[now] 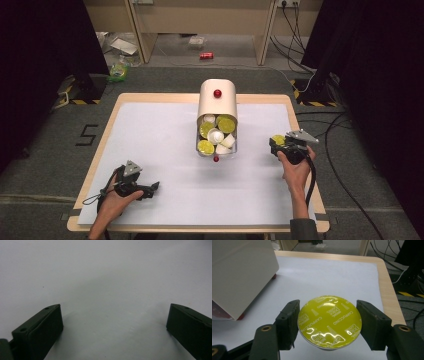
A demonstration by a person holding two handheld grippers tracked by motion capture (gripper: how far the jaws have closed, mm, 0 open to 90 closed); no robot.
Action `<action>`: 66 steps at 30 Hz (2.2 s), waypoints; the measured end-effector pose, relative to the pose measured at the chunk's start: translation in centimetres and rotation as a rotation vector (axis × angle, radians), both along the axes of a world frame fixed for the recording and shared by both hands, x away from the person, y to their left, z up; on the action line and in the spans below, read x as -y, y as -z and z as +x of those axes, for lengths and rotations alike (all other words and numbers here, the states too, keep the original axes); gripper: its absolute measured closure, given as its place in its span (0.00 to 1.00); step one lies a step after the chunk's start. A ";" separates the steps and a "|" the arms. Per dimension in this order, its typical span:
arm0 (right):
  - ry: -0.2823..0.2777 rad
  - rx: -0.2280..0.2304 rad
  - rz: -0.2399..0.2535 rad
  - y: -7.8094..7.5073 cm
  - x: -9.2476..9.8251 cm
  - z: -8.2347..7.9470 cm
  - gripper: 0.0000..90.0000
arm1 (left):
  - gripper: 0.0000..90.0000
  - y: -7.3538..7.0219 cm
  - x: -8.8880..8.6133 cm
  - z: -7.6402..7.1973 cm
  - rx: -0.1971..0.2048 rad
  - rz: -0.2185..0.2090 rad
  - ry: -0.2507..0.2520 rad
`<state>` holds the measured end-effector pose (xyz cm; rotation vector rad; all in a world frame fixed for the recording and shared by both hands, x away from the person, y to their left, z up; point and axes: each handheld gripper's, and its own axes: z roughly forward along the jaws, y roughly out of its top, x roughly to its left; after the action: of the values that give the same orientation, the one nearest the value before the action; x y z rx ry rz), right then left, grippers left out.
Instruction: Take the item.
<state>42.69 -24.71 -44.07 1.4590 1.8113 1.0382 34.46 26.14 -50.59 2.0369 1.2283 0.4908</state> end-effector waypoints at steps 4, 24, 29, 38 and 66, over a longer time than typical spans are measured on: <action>0.007 -0.010 -0.004 0.3 0.3 0.0 0.42 | 0.00 0.0 0.0 0.0 0.000 0.000 0.000; 0.046 -0.046 -0.011 1.6 1.3 0.2 0.42 | 0.00 0.0 0.0 0.0 0.000 0.000 0.000; 0.052 -0.057 -0.013 2.0 1.4 0.3 0.42 | 0.00 0.0 0.0 0.0 0.000 0.000 0.000; 0.074 -0.076 -0.011 2.8 2.1 0.4 0.42 | 0.00 0.0 0.0 0.0 0.000 0.000 0.000; 0.084 -0.113 -0.043 3.6 2.3 0.6 0.42 | 0.00 0.0 0.0 0.0 0.000 0.000 0.000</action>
<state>43.31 -27.02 -47.69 1.5813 1.8220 0.8866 34.46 26.15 -50.58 2.0375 1.2279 0.4904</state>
